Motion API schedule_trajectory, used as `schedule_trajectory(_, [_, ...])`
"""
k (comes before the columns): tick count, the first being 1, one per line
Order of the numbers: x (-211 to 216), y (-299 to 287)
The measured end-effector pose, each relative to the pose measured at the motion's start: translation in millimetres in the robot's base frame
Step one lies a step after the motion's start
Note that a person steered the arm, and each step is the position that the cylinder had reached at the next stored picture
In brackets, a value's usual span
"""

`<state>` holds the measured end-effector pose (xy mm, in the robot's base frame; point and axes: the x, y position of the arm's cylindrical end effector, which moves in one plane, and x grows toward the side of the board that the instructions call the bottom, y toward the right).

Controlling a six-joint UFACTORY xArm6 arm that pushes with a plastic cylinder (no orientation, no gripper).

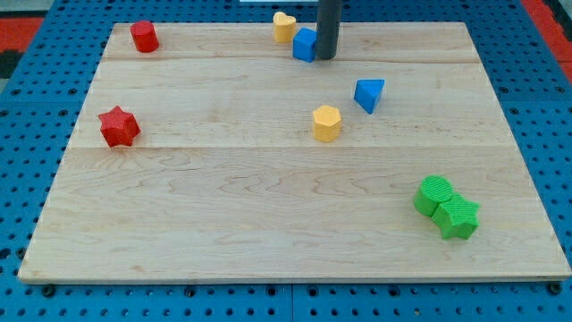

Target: Move the red star closer to the blue triangle

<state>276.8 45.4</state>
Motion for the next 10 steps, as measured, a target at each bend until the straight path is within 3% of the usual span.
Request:
schedule_trajectory(3, [4, -117])
schedule_trajectory(6, [-4, -118])
schedule_trajectory(7, [33, -121])
schedule_trajectory(9, [205, -140])
schedule_trajectory(10, [233, -225])
